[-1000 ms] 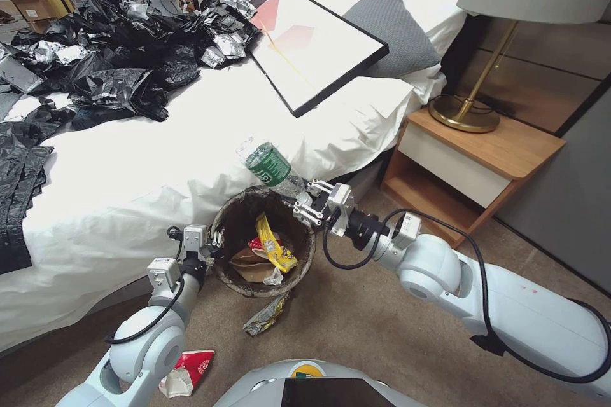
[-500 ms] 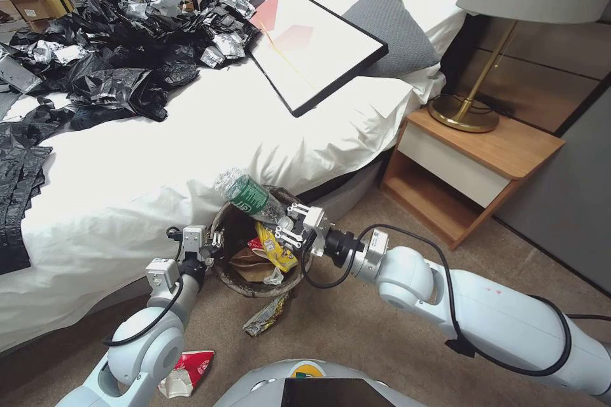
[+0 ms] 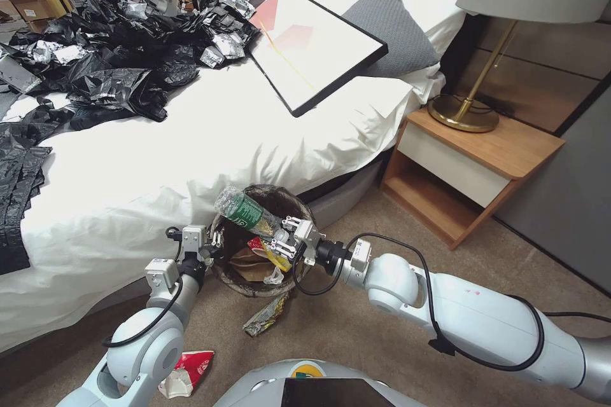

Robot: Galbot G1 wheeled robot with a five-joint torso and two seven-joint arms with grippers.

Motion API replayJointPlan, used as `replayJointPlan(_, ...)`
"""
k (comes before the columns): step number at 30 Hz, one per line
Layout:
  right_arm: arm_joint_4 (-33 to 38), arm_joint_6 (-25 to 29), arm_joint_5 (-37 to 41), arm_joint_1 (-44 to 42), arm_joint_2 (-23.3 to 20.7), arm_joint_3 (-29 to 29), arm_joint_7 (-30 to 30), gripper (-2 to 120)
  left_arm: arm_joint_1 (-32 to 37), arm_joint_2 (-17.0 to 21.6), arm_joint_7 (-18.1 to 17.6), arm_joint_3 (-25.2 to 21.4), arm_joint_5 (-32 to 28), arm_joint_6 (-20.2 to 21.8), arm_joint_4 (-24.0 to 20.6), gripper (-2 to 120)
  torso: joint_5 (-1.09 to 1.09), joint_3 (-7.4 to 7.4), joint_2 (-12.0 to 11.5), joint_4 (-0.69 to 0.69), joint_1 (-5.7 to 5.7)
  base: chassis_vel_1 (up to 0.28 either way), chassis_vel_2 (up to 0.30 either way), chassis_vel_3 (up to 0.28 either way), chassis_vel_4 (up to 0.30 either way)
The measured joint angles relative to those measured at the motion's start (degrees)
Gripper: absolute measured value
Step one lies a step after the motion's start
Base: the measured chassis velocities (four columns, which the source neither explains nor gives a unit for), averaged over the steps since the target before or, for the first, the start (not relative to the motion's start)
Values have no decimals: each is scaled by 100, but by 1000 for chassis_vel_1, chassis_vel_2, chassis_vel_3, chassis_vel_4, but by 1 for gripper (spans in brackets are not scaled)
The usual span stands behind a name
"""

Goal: Pick up the trash bin, then pick up the garbage from the floor and place it into the trash bin.

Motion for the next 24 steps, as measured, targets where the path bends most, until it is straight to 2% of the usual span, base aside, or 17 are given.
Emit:
replayJointPlan(3,-75,-7,-13,24,51,-18,24,30,3,-2,1,-3,0,-3,-3,4,0,0,0,0,0,0,0,0,0)
replayJointPlan(5,-143,-14,-33,66,111,-57,78,41,6,-4,4,-4,0,-7,-2,4,0,0,0,1,0,0,0,0,0)
replayJointPlan(9,-176,-25,-48,90,165,-92,147,51,13,-4,7,-11,0,-12,-3,4,1,0,0,1,0,0,0,0,0)
replayJointPlan(11,-178,-33,-52,115,195,-132,203,62,15,2,9,-29,-12,-13,-3,4,0,0,0,1,0,0,0,0,0)
replayJointPlan(12,-178,-33,-52,115,195,-132,203,62,15,2,9,-29,-12,-13,-3,4,0,0,0,1,0,0,0,0,0)
replayJointPlan(15,-175,-39,-61,131,197,-140,242,76,15,11,10,-37,-23,-15,-3,4,0,0,0,1,0,0,0,0,0)
replayJointPlan(16,-175,-39,-61,131,197,-140,242,76,15,11,10,-37,-23,-15,-3,4,0,0,0,1,0,0,0,0,0)
replayJointPlan(22,-132,-41,-57,137,183,-112,274,99,-3,17,14,-37,-33,-23,19,4,2,-1,0,1,0,0,0,0,0)
replayJointPlan(24,-122,-43,-56,142,180,-111,279,100,-13,17,14,-37,-35,-23,22,4,2,0,0,1,0,0,0,0,0)
